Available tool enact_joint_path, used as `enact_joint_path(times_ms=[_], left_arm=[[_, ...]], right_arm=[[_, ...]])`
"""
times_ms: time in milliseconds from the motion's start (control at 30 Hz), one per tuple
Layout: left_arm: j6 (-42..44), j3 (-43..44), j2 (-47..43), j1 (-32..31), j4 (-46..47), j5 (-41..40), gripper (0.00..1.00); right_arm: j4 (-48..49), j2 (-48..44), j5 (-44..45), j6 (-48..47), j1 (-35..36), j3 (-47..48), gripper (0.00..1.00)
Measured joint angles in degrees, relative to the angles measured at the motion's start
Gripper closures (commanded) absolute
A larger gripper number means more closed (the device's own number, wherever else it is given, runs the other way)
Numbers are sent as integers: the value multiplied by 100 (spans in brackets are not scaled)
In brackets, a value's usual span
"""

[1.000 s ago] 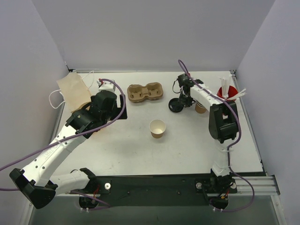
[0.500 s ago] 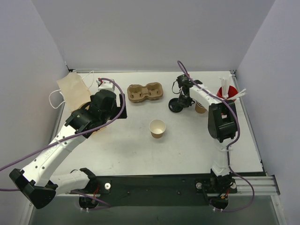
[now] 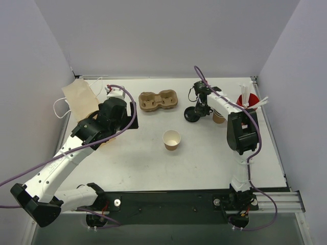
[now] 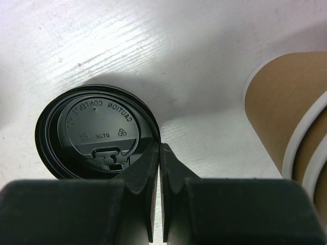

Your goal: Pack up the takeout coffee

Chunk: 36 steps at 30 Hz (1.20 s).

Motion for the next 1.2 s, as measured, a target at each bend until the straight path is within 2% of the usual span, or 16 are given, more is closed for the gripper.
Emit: enact_joint_path(times_ms=[733, 967, 1200], left_arm=[[9, -2, 76, 59, 90, 321, 5], [31, -2, 201, 103, 232, 645, 14], [-31, -2, 636, 160, 656, 1209, 25]], right_arm=[[-348, -273, 295, -166, 50, 326, 100], [-450, -542, 291, -168, 111, 356, 100], [-509, -1432, 214, -149, 472, 345, 100]])
